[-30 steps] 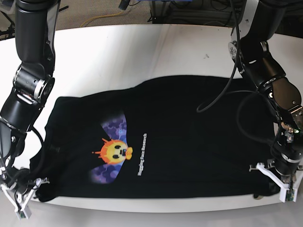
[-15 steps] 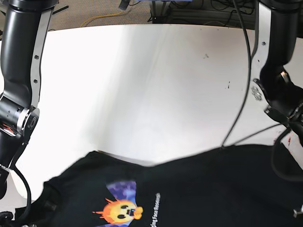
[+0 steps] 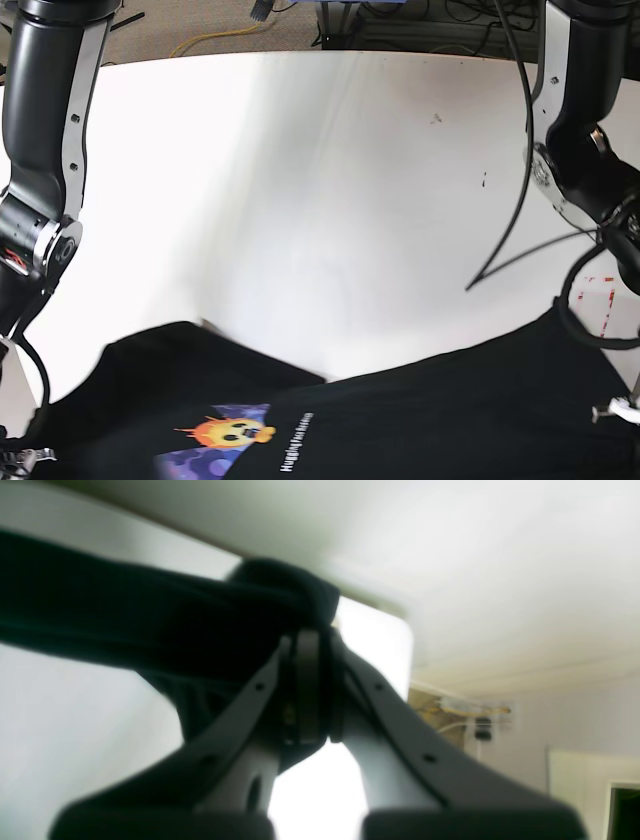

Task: Fold the T-shirt properly
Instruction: 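Lift the shirt sides and fold them toward the hem, then drag the held shirt edge across the table and lay it flat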

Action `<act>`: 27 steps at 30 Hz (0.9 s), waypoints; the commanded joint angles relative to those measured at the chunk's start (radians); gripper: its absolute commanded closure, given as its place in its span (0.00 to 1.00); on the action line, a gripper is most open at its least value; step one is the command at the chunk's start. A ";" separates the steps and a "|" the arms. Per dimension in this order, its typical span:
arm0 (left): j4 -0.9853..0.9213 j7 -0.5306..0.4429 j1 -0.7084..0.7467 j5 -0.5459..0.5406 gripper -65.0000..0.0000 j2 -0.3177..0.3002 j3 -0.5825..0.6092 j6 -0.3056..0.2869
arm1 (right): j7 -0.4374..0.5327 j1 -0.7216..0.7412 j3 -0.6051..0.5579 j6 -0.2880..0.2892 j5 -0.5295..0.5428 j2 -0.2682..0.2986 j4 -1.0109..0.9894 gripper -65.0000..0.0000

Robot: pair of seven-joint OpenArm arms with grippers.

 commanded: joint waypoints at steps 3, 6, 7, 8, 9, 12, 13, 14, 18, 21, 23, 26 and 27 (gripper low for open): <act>0.021 -0.031 0.056 -0.016 1.00 -0.021 -0.007 0.015 | -0.010 -0.084 0.022 -0.003 -0.030 0.015 0.131 1.00; 0.037 -0.031 0.132 -0.052 1.00 -0.021 -0.011 0.012 | -0.036 -0.184 0.040 -0.003 -0.024 0.015 0.214 1.00; 0.044 -0.031 0.161 -0.062 1.00 -0.021 -0.015 0.012 | -0.036 -0.221 0.060 -0.003 -0.007 0.014 0.243 1.00; 0.047 -0.031 0.190 -0.072 1.00 -0.020 -0.017 0.010 | -0.039 -0.265 0.080 -0.003 0.022 0.014 0.269 1.00; 0.050 -0.031 0.210 -0.078 1.00 -0.018 -0.018 0.010 | -0.041 -0.296 0.088 -0.003 0.039 0.014 0.287 1.00; 0.071 -0.031 0.284 -0.111 1.00 -0.020 -0.020 0.010 | -0.053 -0.396 0.112 -0.003 0.083 0.014 0.350 1.00; 0.079 -0.031 0.310 -0.118 1.00 -0.020 -0.021 0.010 | -0.053 -0.430 0.125 -0.003 0.091 0.014 0.370 1.00; 0.084 -0.031 0.333 -0.123 1.00 -0.020 -0.021 0.010 | -0.054 -0.462 0.135 -0.003 0.099 0.014 0.385 1.00; 0.119 -0.031 0.445 -0.138 1.00 -0.020 -0.021 0.010 | -0.055 -0.586 0.168 -0.003 0.105 0.012 0.468 1.00; 0.134 -0.031 0.520 -0.161 1.00 -0.020 -0.023 0.010 | -0.055 -0.666 0.186 -0.003 0.105 0.012 0.511 1.00; 0.134 -0.031 0.566 -0.181 1.00 -0.020 -0.023 0.010 | -0.055 -0.712 0.194 -0.003 0.105 0.011 0.536 1.00; 0.136 -0.032 0.647 -0.215 1.00 -0.020 -0.053 0.010 | -0.055 -0.798 0.195 -0.003 0.132 0.005 0.574 1.00; 0.136 -0.032 0.666 -0.224 1.00 -0.020 -0.067 0.010 | -0.055 -0.818 0.200 -0.003 0.143 0.003 0.583 1.00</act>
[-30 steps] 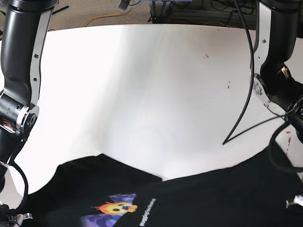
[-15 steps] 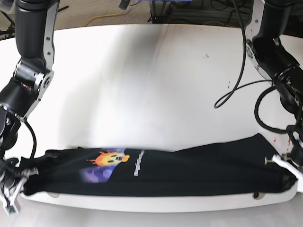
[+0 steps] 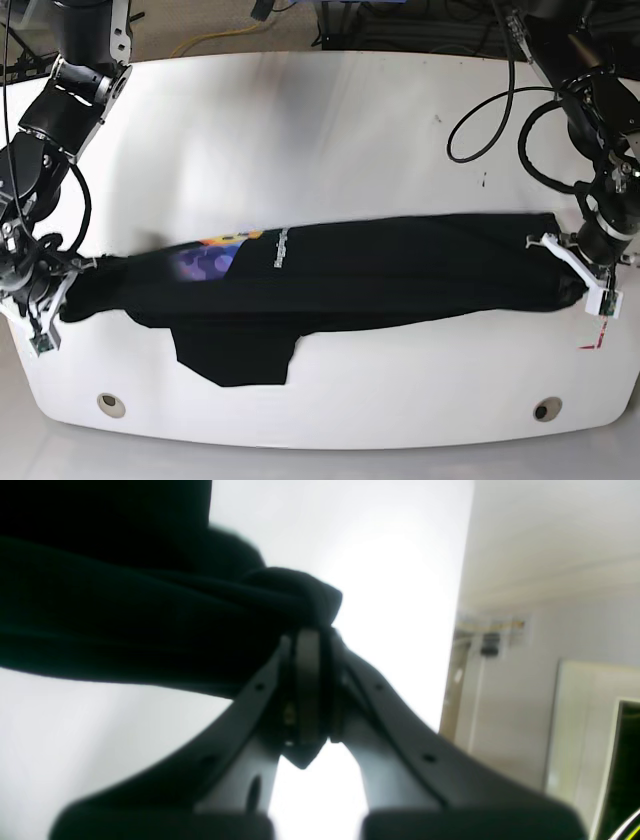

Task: Fold the T-shirt properly
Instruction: 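Drag the held shirt edge across the table and lay it flat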

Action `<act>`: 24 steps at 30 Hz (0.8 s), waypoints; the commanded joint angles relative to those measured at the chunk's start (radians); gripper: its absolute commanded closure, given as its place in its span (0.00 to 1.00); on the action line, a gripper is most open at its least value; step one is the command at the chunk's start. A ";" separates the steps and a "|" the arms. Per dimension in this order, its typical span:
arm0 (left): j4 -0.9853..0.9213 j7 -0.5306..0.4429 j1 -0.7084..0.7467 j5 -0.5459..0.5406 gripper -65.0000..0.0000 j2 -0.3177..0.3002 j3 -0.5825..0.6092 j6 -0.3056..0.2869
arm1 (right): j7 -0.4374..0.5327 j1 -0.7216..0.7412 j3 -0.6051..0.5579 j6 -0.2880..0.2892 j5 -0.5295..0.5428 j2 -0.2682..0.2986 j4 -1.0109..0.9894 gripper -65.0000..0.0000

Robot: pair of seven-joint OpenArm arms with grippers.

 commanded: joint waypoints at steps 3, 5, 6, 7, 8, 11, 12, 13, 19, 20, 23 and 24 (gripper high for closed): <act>0.019 -0.025 0.065 -0.036 1.00 -0.019 -0.048 0.007 | 0.018 -0.083 0.067 -0.001 0.042 0.014 0.050 1.00; 0.019 -0.025 0.111 -0.052 1.00 -0.019 -0.051 0.007 | 0.018 -0.132 0.084 -0.001 0.064 0.014 0.053 1.00; 0.019 -0.025 0.128 -0.053 1.00 -0.019 -0.052 0.007 | 0.018 -0.148 0.087 -0.001 0.073 0.014 0.053 1.00; 0.019 -0.025 0.151 -0.055 1.00 -0.019 -0.052 0.007 | 0.018 -0.169 0.092 -0.001 0.081 0.014 0.051 1.00; 0.019 -0.025 0.177 -0.055 1.00 -0.019 -0.052 0.007 | 0.018 -0.198 0.092 -0.001 0.090 0.014 0.051 1.00; 0.019 -0.025 0.230 -0.056 1.00 -0.019 -0.052 0.007 | 0.018 -0.252 0.092 -0.001 0.101 0.014 0.051 1.00; 0.019 -0.025 0.249 -0.058 1.00 -0.019 -0.052 0.007 | 0.018 -0.269 0.093 -0.001 0.101 0.014 0.051 1.00; 0.019 -0.025 0.267 -0.058 1.00 -0.019 -0.052 0.007 | 0.018 -0.287 0.093 -0.001 0.102 0.014 0.051 1.00; 0.019 -0.025 0.353 -0.059 1.00 -0.041 -0.063 0.007 | 0.018 -0.392 0.128 -0.001 0.174 0.014 0.048 1.00; 0.019 -0.025 0.364 -0.059 1.00 -0.042 -0.064 0.007 | 0.018 -0.405 0.131 -0.001 0.181 0.014 0.047 1.00; 0.017 -0.025 0.404 -0.059 1.00 -0.044 -0.074 0.007 | 0.018 -0.453 0.133 -0.001 0.187 0.017 0.047 1.00; 0.017 -0.025 0.419 -0.059 1.00 -0.050 -0.078 0.007 | 0.018 -0.468 0.133 -0.001 0.188 0.017 0.047 1.00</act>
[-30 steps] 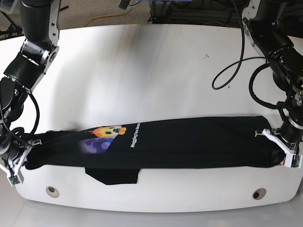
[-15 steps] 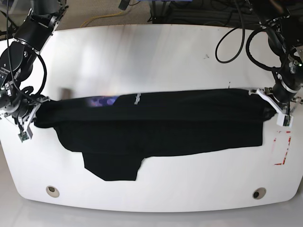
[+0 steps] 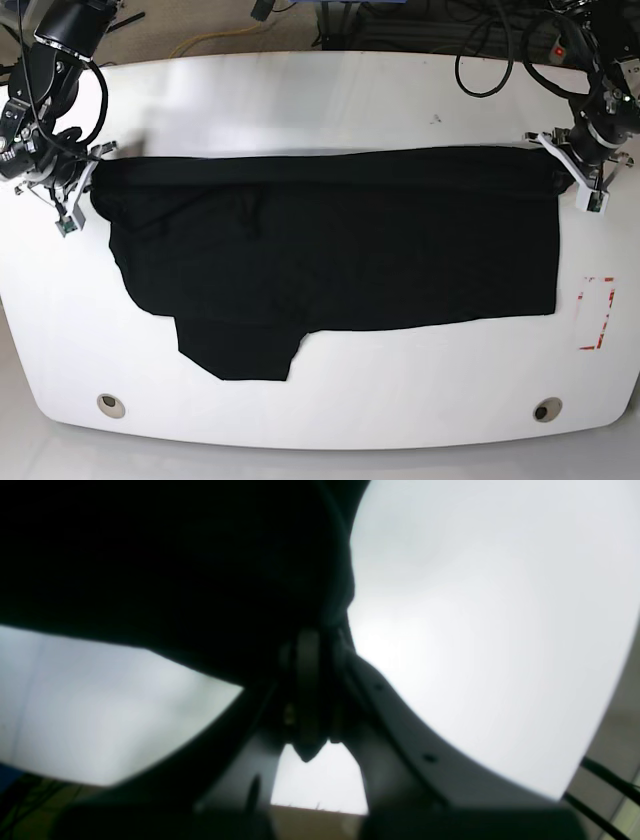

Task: Fold the T-shirt properly
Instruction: 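Drag the held shirt edge across the table and lay it flat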

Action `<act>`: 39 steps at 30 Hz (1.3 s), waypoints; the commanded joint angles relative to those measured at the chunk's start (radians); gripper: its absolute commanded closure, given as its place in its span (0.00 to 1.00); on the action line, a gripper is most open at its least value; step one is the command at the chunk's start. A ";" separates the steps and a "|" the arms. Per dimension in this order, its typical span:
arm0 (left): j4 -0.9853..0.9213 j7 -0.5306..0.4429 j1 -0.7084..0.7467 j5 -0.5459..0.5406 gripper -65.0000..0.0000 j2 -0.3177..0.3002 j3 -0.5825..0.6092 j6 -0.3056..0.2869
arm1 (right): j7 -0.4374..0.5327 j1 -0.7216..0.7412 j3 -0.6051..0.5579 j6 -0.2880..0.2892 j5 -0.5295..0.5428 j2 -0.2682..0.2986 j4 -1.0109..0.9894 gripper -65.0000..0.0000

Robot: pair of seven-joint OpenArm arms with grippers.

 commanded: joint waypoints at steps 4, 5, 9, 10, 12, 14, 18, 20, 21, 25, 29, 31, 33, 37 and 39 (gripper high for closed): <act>0.017 -0.015 0.062 0.002 1.00 -0.040 -0.030 0.002 | 0.010 -0.047 0.010 -0.001 -0.001 0.026 0.012 1.00; 0.017 -0.015 0.072 0.003 1.00 -0.040 -0.032 -0.007 | 0.010 -0.055 0.010 -0.001 -0.003 0.026 0.012 1.00; 0.012 -0.015 0.108 0.009 1.00 -0.040 -0.066 -0.079 | 0.010 -0.088 0.010 -0.001 0.001 0.023 0.012 1.00; 0.012 -0.015 0.116 0.009 1.00 -0.040 -0.073 -0.095 | 0.010 -0.095 0.010 -0.001 0.001 0.023 0.012 1.00; 0.011 -0.015 0.130 0.009 0.97 -0.040 -0.076 -0.112 | 0.010 -0.105 0.010 -0.001 -0.001 0.023 0.012 1.00; 0.011 -0.015 0.148 0.009 0.88 -0.040 -0.078 -0.113 | 0.010 -0.122 0.011 -0.001 -0.001 0.023 0.012 0.93; 0.009 -0.015 0.176 0.009 0.64 -0.055 -0.079 -0.112 | 0.010 -0.159 0.059 -0.001 0.001 0.018 0.012 0.66; 0.009 -0.015 0.179 0.009 0.53 -0.058 -0.079 -0.112 | 0.010 -0.173 0.094 -0.001 0.001 -0.007 0.012 0.53; 0.008 -0.015 0.185 0.009 0.47 -0.061 -0.079 -0.112 | 0.010 -0.182 0.116 -0.001 0.001 -0.014 0.012 0.45; 0.011 -0.015 0.193 0.006 0.39 -0.061 -0.081 -0.113 | 0.010 -0.213 0.168 -0.001 0.002 -0.019 0.017 0.23; 0.015 -0.015 0.193 0.000 0.38 -0.089 -0.109 -0.179 | 0.010 -0.216 0.215 -0.001 0.067 -0.020 0.024 0.18; 0.015 -0.014 0.188 0.000 0.39 -0.098 -0.152 -0.257 | 0.010 -0.213 0.257 -0.001 0.105 -0.020 0.024 0.18; 0.015 -0.014 0.187 -0.003 0.39 -0.097 -0.211 -0.257 | 0.010 -0.211 0.284 -0.001 0.142 -0.020 0.024 0.18; 0.015 -0.014 0.141 -0.063 0.39 -0.093 -0.294 -0.257 | 0.010 -0.204 0.292 -0.001 0.169 -0.022 0.018 0.18; 0.014 -0.014 0.116 -0.075 0.39 -0.070 -0.293 -0.257 | 0.010 -0.180 0.292 -0.001 0.169 -0.054 0.018 0.18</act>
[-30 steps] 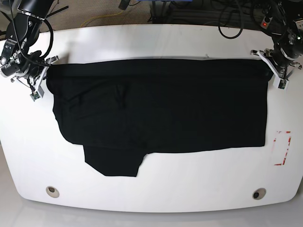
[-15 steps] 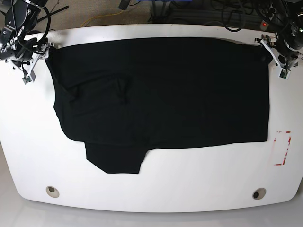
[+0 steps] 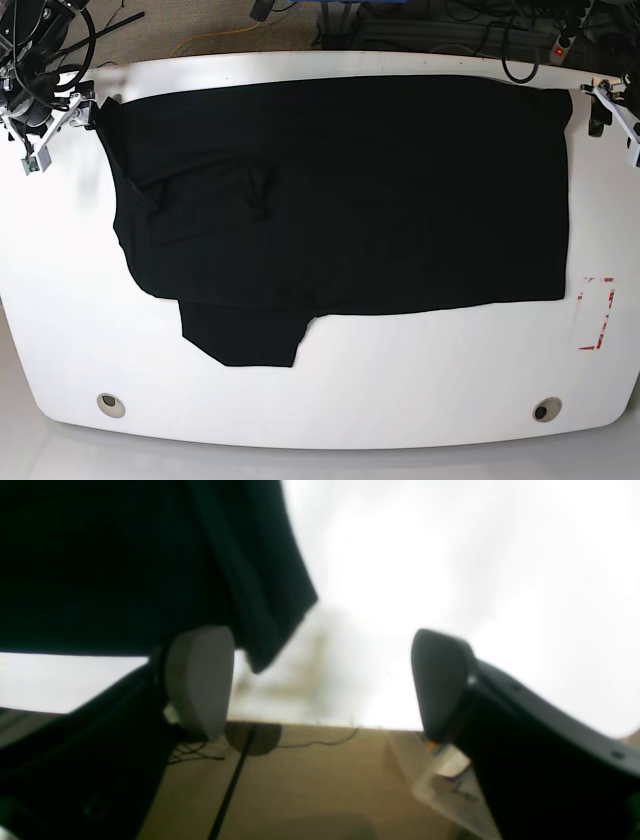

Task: Fold the T-shirt properly
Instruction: 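Drag the held shirt edge across the table and lay it flat, then release the shirt edge and move both grippers toward the hem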

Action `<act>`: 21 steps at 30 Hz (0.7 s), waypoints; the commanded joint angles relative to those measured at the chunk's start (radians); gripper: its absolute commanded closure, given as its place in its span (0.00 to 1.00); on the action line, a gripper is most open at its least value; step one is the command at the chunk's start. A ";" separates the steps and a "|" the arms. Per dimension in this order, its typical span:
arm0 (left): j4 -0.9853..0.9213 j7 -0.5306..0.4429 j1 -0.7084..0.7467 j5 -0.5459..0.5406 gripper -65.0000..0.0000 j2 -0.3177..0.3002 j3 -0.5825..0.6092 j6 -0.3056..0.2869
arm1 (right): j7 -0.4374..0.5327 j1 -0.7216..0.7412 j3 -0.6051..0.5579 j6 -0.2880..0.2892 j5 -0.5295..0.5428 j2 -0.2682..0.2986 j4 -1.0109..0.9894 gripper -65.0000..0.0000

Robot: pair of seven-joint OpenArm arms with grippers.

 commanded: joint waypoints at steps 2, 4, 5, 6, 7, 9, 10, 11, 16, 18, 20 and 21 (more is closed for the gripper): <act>0.015 -0.019 -0.019 -0.011 0.39 0.017 0.026 -0.001 | 0.011 0.022 0.006 0.001 0.012 -0.017 0.015 0.18; 0.015 -0.019 -0.036 0.027 0.39 0.039 0.070 -0.001 | 0.011 0.026 0.006 0.001 0.011 -0.035 0.013 0.18; 0.015 -0.019 -0.044 0.052 0.39 0.053 0.095 -0.001 | 0.011 0.026 0.006 0.001 0.011 -0.045 0.013 0.18; 0.015 -0.019 -0.050 0.082 0.39 0.066 0.119 -0.001 | 0.011 0.026 0.006 0.001 0.011 -0.058 0.012 0.18; 0.015 -0.019 -0.056 0.113 0.39 0.080 0.136 -0.001 | 0.011 0.028 0.005 0.001 0.011 -0.069 0.004 0.18; 0.012 -0.019 -0.056 0.178 0.39 0.108 0.167 -0.001 | 0.011 0.031 0.005 0.001 0.014 -0.083 -0.022 0.18; 0.012 -0.019 -0.053 0.210 0.39 0.126 0.177 -0.001 | 0.011 0.037 0.005 0.001 0.014 -0.087 -0.042 0.18; 0.012 -0.019 -0.052 0.242 0.39 0.146 0.184 -0.001 | 0.011 0.039 0.005 0.001 0.014 -0.089 -0.067 0.19; 0.008 -0.019 -0.050 0.368 0.47 0.195 0.182 -0.001 | 0.011 0.042 0.005 0.001 0.014 -0.089 -0.160 0.34; -0.014 -0.019 -0.042 0.409 0.54 0.202 0.185 -0.001 | 0.011 0.048 0.005 0.001 0.014 -0.089 -0.183 0.44; -0.047 -0.021 -0.035 0.425 0.58 0.198 0.187 -0.001 | 0.017 0.048 0.005 0.001 0.014 -0.087 -0.202 0.52; -0.067 -0.021 -0.032 0.425 0.59 0.195 0.187 -0.001 | 0.018 0.046 0.005 0.001 0.014 -0.087 -0.208 0.55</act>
